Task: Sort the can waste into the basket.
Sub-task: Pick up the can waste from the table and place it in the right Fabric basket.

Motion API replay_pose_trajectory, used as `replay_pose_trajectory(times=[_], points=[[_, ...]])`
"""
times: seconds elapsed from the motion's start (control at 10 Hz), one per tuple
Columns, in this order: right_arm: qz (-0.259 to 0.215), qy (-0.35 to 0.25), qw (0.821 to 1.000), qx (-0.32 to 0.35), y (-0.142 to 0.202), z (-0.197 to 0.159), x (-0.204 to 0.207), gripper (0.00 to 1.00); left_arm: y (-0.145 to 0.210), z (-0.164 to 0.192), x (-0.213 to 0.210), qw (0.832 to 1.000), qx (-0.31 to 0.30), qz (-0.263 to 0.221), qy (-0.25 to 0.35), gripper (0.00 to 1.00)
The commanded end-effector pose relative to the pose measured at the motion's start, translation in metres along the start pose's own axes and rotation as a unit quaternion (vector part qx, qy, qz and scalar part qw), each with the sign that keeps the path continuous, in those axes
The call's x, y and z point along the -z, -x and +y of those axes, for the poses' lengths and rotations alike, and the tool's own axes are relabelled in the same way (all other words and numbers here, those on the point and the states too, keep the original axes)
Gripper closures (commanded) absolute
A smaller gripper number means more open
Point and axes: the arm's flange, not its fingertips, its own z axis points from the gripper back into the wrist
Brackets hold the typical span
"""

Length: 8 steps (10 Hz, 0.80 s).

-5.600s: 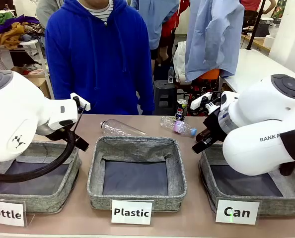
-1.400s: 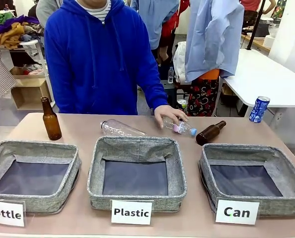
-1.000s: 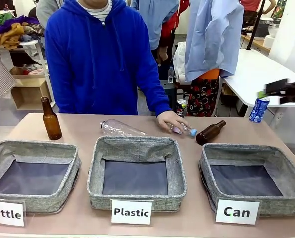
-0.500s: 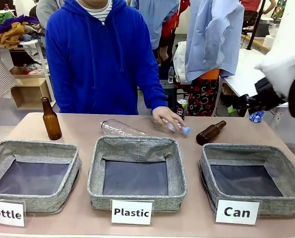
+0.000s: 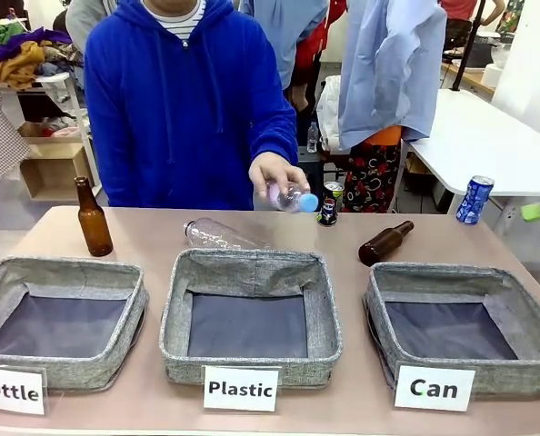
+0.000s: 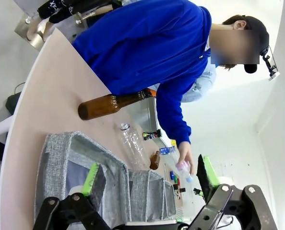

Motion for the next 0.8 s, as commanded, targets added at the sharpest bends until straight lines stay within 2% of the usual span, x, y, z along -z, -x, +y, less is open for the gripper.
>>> replay_pose_trajectory(times=[0.0,0.2,0.3,0.4,0.6,0.7], points=[[0.024,0.027,0.999,-0.027,-0.020,0.007,0.036,0.00,-0.001,0.000,0.000,1.000,0.007,-0.003,0.008,0.00],[0.052,0.016,0.997,-0.061,-0.040,0.023,0.066,0.00,-0.001,0.000,0.000,1.000,0.007,-0.003,0.008,0.00],[0.058,0.042,0.994,-0.084,-0.052,0.033,0.092,0.00,-0.001,0.000,0.000,1.000,0.007,-0.003,0.008,0.00],[0.064,0.033,0.989,-0.129,-0.065,0.042,0.127,0.00,-0.001,0.000,0.000,1.000,0.007,-0.003,0.008,0.00],[0.063,0.045,0.974,-0.211,-0.082,0.055,0.186,0.00,-0.001,0.000,0.000,1.000,0.007,-0.003,0.008,0.00],[0.039,0.047,0.965,-0.254,-0.087,0.057,0.209,0.00,-0.001,0.000,0.000,1.000,0.007,-0.003,0.008,0.00]])
